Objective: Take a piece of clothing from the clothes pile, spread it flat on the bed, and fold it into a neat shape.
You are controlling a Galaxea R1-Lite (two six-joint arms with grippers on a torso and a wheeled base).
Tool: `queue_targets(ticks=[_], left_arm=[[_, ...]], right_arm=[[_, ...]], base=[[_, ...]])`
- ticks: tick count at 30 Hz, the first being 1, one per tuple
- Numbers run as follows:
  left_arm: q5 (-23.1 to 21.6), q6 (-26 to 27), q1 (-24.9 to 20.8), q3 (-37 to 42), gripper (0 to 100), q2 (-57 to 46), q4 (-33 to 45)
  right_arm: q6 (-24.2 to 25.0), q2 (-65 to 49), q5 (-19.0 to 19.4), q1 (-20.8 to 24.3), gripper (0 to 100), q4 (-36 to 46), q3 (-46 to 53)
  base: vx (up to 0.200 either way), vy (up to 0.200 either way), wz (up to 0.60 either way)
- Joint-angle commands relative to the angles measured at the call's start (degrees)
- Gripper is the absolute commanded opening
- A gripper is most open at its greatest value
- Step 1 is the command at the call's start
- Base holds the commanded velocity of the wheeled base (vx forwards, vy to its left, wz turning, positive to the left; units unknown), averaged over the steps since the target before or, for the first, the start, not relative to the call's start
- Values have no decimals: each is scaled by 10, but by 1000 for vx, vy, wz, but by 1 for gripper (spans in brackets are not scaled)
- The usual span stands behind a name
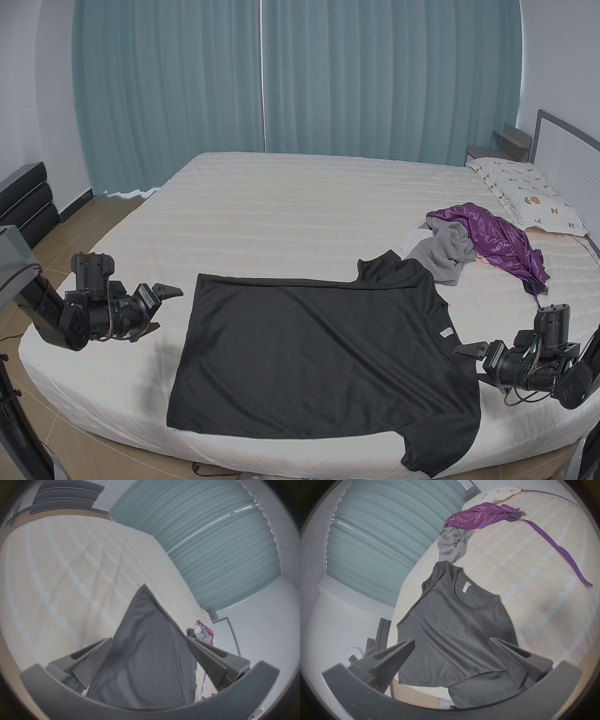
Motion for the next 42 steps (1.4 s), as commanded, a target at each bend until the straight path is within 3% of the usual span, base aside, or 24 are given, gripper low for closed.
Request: queue_targets(ticks=[1, 6, 12, 13, 16, 29, 37, 42], left_arm=[[-1, 0, -11, -185, 100, 123, 69], [-1, -2, -14, -306, 100, 201, 90], [3, -17, -22, -371, 100, 246, 100], [4, -39, -24, -401, 100, 265, 98], [6, -60, -24, -412, 100, 274, 92], [25, -63, -22, -413, 100, 292, 89], [29, -61, -22, -409, 100, 306, 38], [64, -60, -30, -437, 100, 338, -3]], right_arm=[[6, 0, 6, 2, 100, 0, 0], [6, 6, 7, 4, 100, 0, -1], [6, 9, 7, 7, 100, 1, -1], [6, 10, 8, 11, 100, 1, 0], [6, 12, 13, 11, 100, 1, 0], [20, 47, 15, 19, 100, -14, -8], [24, 50, 15, 22, 100, -23, -4], [24, 51, 15, 23, 100, -23, -5]], base=[[0, 0, 0], [0, 0, 0], [0, 0, 0], [0, 0, 0], [0, 0, 0], [0, 0, 0], [0, 0, 0], [0, 0, 0]])
